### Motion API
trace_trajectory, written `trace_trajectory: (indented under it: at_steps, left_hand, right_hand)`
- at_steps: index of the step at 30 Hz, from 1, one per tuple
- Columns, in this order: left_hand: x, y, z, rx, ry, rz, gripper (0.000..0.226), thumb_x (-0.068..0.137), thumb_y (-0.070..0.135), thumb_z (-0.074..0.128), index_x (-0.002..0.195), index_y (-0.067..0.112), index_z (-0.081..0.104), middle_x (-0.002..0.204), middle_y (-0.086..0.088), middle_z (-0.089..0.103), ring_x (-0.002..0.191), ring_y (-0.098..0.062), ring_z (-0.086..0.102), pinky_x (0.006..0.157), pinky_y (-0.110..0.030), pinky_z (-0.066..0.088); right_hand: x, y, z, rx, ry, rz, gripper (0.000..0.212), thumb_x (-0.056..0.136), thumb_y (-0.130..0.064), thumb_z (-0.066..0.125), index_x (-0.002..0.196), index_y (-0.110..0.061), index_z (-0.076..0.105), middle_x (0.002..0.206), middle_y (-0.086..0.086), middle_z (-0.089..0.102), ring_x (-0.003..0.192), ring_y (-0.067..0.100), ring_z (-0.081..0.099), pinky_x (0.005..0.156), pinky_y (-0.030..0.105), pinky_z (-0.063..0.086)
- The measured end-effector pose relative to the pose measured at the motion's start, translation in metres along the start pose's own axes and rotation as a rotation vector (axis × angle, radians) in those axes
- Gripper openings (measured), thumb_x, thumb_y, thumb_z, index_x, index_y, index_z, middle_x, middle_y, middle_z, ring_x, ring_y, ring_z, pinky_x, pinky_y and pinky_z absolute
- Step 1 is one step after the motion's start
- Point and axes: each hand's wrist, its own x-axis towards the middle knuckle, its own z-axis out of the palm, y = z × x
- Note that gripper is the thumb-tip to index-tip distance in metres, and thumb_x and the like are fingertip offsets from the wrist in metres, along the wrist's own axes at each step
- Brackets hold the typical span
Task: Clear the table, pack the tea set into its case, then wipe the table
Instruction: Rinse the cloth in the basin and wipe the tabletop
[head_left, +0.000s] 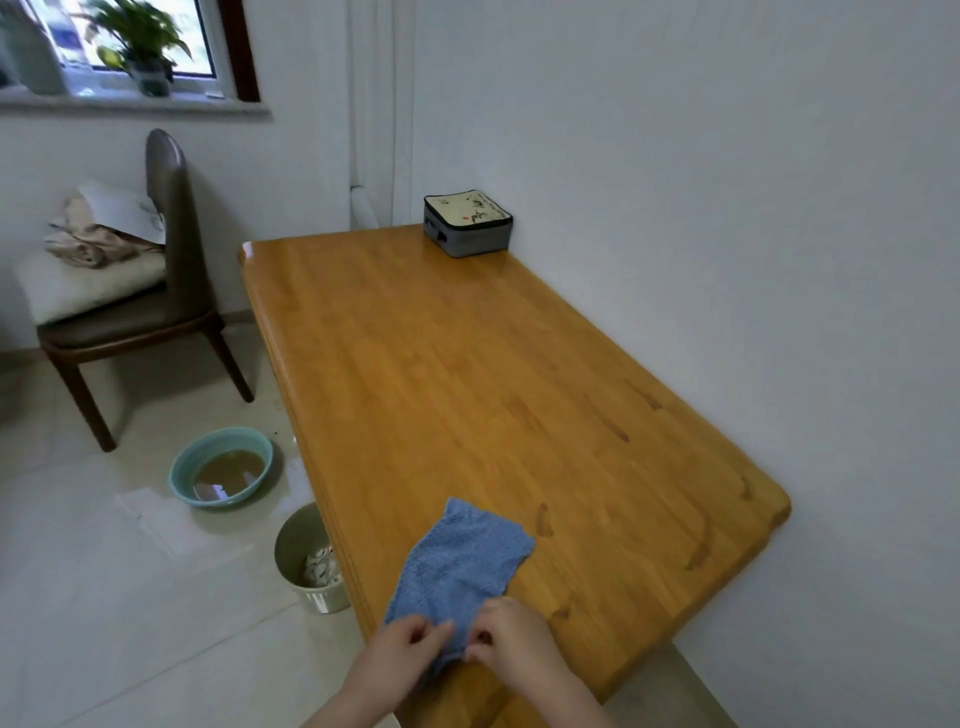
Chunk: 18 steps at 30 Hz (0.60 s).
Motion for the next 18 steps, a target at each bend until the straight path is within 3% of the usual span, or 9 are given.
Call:
trace_trajectory:
  at_steps: [3,5,8,9,11,13,15,18]
  left_hand:
    - [-0.002,0.008,-0.002,0.096,-0.042,0.042,0.038,0.065,0.067,0.064,0.060,0.030,0.057,0.059,0.017,0.059,0.059,0.003,0.052,0.056,-0.019,0.038]
    - [0.001,0.008,-0.005,0.057,-0.101,0.037,0.027,0.071,0.051,0.069,0.054,0.032,0.059,0.058,0.014,0.061,0.058,0.004,0.053,0.060,-0.020,0.041]
    - [0.003,0.014,-0.013,-0.093,-0.150,-0.024,0.038,0.075,0.017,0.079,0.043,0.023,0.059,0.048,0.010,0.057,0.051,0.001,0.050,0.059,-0.021,0.039]
    - [0.002,0.018,-0.017,-0.156,-0.151,-0.079,0.036,0.071,0.008,0.081,0.044,0.021,0.061,0.047,0.010,0.056,0.049,0.000,0.050,0.057,-0.019,0.039]
    - [-0.004,0.030,-0.024,-0.251,-0.154,-0.188,0.022,0.063,-0.002,0.080,0.066,0.015,0.067,0.053,0.006,0.060,0.054,-0.004,0.054,0.047,-0.014,0.039]
    - [-0.009,0.038,-0.029,-0.260,-0.203,-0.235,0.028,0.061,0.000,0.078,0.082,0.013,0.064,0.067,0.003,0.061,0.063,-0.008,0.054,0.042,-0.012,0.038]
    - [-0.009,0.042,-0.035,-0.233,-0.198,-0.242,0.031,0.059,0.008,0.077,0.084,0.015,0.060,0.075,0.003,0.059,0.069,-0.007,0.053,0.044,-0.012,0.040]
    - [-0.004,0.046,-0.045,-0.116,-0.201,-0.270,0.015,0.074,0.013,0.073,0.083,0.018,0.062,0.073,0.005,0.059,0.068,-0.006,0.055,0.053,-0.014,0.046]
  right_hand:
    - [0.004,-0.008,-0.012,0.034,-0.066,0.020,0.017,0.084,-0.034,0.068,0.091,-0.019,0.075,0.074,-0.016,0.052,0.097,0.016,0.060,0.077,0.028,0.042]
    - [0.005,-0.011,-0.019,0.082,-0.113,0.052,0.017,0.082,-0.036,0.071,0.091,-0.022,0.076,0.075,-0.014,0.061,0.095,0.014,0.062,0.076,0.028,0.044]
    - [0.005,-0.011,-0.027,0.177,-0.137,0.075,0.017,0.084,-0.033,0.070,0.095,-0.023,0.077,0.089,-0.008,0.073,0.088,0.007,0.062,0.069,0.021,0.041]
    - [0.005,-0.010,-0.030,0.216,-0.152,0.084,0.016,0.085,-0.032,0.070,0.096,-0.023,0.077,0.088,-0.009,0.073,0.085,0.004,0.061,0.068,0.018,0.042]
    - [0.006,-0.012,-0.035,0.286,-0.205,0.100,0.015,0.085,-0.030,0.071,0.096,-0.022,0.077,0.084,-0.012,0.072,0.085,0.002,0.062,0.074,0.018,0.046]
    - [0.008,-0.015,-0.040,0.304,-0.249,0.093,0.014,0.083,-0.028,0.073,0.094,-0.021,0.077,0.075,-0.017,0.068,0.085,0.000,0.063,0.078,0.020,0.048]
    - [0.010,-0.020,-0.042,0.276,-0.246,0.074,0.013,0.081,-0.027,0.072,0.092,-0.022,0.077,0.071,-0.020,0.063,0.084,0.000,0.062,0.080,0.022,0.050]
    - [0.013,-0.026,-0.042,0.227,-0.201,0.057,0.012,0.078,-0.027,0.072,0.090,-0.027,0.074,0.070,-0.023,0.058,0.075,-0.005,0.056,0.076,0.020,0.049]
